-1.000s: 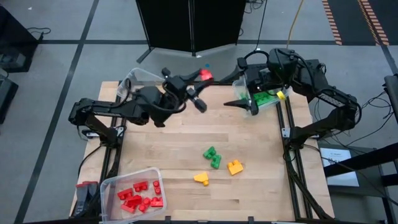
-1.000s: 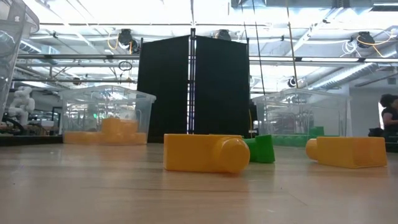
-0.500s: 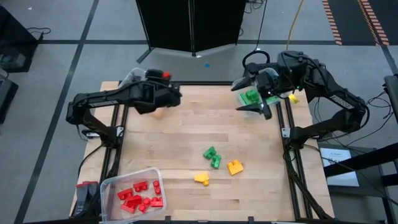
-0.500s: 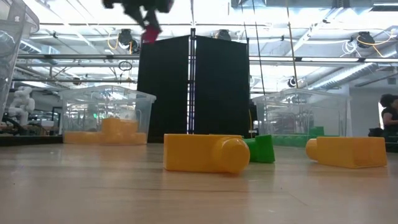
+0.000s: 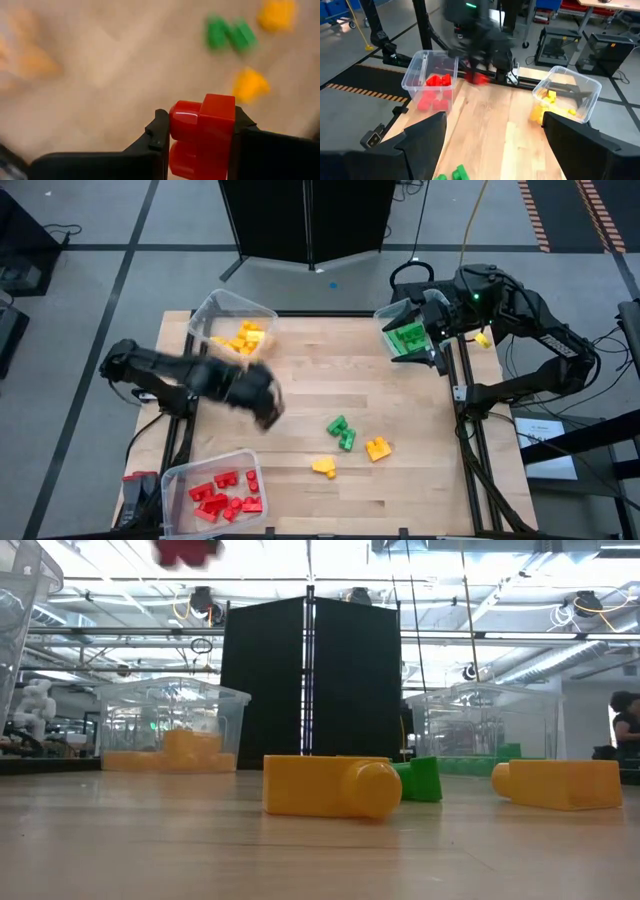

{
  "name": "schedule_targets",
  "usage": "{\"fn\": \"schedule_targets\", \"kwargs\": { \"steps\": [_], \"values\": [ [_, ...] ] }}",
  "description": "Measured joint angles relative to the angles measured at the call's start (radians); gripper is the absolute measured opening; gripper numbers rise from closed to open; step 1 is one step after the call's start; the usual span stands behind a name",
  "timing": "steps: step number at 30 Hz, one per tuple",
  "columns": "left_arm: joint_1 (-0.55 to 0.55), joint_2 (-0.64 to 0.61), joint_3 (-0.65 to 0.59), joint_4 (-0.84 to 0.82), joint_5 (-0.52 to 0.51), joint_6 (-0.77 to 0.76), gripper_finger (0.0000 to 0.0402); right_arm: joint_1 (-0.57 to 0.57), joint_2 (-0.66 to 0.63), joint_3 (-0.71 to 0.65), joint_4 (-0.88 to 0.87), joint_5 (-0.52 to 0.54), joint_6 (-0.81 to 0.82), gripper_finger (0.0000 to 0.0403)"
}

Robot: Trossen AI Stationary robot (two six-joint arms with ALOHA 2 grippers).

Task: Sort blocks
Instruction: Put the red game piece into the bottom transparent bin, then put the green game piece into the top right transparent bin

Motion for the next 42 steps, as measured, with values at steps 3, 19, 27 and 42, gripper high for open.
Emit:
{"fn": "schedule_targets", "kwargs": {
  "steps": [3, 19, 27, 42],
  "values": [
    [-0.148, -0.001, 0.0, -0.036, 0.064, -0.133, 0.0052, 0.0, 0.0, 0.0, -0.011, 0.0, 0.0, 0.0325],
    [-0.628, 0.029, 0.0, 0.032, 0.138, -0.661, 0.0059, 0.003, 0.036, 0.0, -0.02, -0.003, 0.038, 0.0325],
    [-0.628, 0.061, 0.0, 0.052, 0.261, -0.654, 0.0163, 0.039, 0.111, 0.0, -0.109, -0.004, 0.021, 0.0325],
    [-0.625, 0.084, 0.0, 0.049, 0.142, -0.653, 0.0247, 0.256, 0.442, -0.046, -0.118, 0.106, -0.193, 0.0325]
  ]
}}
